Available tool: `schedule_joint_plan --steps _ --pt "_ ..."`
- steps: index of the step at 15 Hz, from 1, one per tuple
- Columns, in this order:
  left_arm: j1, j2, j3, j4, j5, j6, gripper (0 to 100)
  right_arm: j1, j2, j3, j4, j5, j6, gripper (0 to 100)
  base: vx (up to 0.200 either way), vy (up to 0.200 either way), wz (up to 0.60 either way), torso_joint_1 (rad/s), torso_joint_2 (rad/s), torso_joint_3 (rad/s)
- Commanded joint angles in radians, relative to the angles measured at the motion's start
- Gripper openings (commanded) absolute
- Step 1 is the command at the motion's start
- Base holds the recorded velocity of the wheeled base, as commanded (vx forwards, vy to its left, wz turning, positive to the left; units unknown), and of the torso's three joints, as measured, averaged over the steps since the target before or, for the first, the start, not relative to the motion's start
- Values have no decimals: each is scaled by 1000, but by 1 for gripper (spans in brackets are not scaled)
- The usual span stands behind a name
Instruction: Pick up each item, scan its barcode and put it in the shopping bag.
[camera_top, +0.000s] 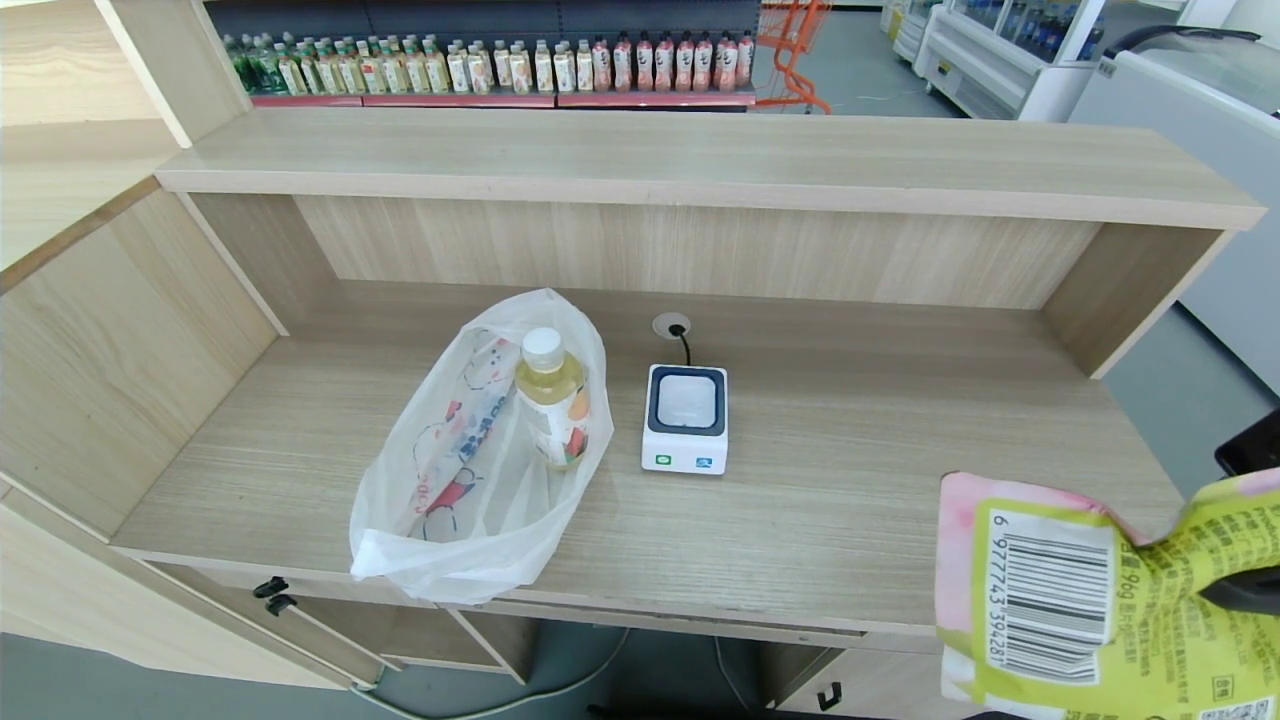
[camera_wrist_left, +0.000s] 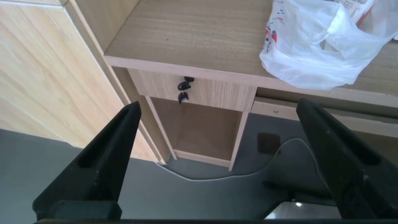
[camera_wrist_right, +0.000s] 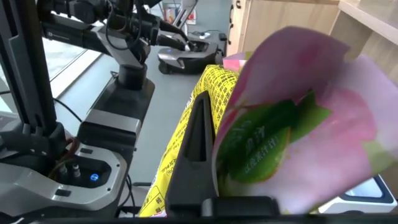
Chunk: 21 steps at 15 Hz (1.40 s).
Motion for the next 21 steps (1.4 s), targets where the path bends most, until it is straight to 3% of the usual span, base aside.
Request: schedule_joint_plan --steps 1,11,13,15,17,19,20,21 --pt "0 0 0 0 1 0 100 2 -18 2 -1 41 -1 0 0 0 0 0 0 0" --pt "0 0 0 0 1 0 100 3 -29 2 0 41 2 0 0 0 0 0 0 0" --pt "0 0 0 0 1 0 100 -9 -20 2 -4 -39 -4 0 0 0 0 0 0 0" --pt "0 0 0 0 1 0 100 -49 43 2 -3 -272 -145 0 0 0 0 0 0 0" --pt "0 0 0 0 1 0 100 -54 63 22 0 -597 -315 0 0 0 0 0 0 0" --pt "0 0 0 0 1 0 100 -87 57 49 -1 -742 -417 0 0 0 0 0 0 0" --pt "0 0 0 0 1 0 100 -121 59 51 -1 -811 -542 0 0 0 0 0 0 0" --pt "0 0 0 0 1 0 100 -141 62 48 -1 -823 -598 0 0 0 0 0 0 0"
